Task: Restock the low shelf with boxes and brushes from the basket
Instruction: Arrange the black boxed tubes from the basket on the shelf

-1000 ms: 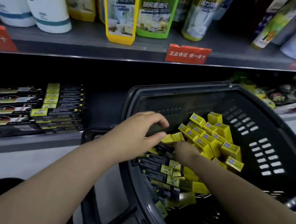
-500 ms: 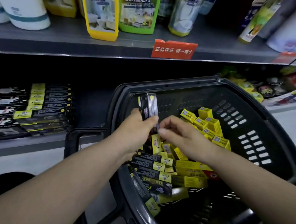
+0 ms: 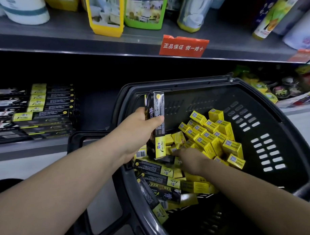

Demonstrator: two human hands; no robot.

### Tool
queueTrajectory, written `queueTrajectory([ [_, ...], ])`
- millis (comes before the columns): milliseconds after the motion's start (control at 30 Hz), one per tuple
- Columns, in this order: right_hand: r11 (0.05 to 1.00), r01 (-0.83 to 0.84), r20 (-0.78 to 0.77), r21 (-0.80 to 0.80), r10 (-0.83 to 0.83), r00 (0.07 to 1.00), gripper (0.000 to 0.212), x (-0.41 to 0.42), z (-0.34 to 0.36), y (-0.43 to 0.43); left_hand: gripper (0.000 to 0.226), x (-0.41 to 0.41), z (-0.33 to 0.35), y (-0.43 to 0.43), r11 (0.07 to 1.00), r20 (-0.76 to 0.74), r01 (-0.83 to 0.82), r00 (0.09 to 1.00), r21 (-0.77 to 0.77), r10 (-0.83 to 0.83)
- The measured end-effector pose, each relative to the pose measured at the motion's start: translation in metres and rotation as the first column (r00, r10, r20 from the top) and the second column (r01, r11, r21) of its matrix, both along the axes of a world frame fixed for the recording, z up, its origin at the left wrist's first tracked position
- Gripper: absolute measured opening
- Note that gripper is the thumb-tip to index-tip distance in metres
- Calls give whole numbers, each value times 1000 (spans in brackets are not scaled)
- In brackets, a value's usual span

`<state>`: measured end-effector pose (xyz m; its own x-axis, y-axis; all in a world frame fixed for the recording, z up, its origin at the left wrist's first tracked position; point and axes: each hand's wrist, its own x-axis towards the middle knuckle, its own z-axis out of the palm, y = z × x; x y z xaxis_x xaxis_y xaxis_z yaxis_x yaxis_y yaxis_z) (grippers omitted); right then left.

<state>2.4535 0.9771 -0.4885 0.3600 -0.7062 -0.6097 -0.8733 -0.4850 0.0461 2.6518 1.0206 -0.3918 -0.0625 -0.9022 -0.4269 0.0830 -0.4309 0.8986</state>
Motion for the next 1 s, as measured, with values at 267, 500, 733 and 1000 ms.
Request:
queueTrajectory([
  [267, 764, 427, 620, 483, -643, 448, 23, 2, 106, 20, 67, -4, -3, -3, 997, -22, -40, 999, 67, 41],
  [500, 893, 316, 736, 322, -446, 510, 45, 22, 122, 37, 81, -9, 4, 0, 999, -115, 14, 993, 50, -9],
  [733, 776, 339, 639, 533, -631, 440, 43, 12, 79, 7, 25, 2, 11, -3, 995, -112, -99, 989, 17, 101],
  [1000, 945, 83, 196, 316, -151, 969, 62, 8, -26, 31, 36, 5, 14, -2, 995, -185, -84, 978, 57, 93],
])
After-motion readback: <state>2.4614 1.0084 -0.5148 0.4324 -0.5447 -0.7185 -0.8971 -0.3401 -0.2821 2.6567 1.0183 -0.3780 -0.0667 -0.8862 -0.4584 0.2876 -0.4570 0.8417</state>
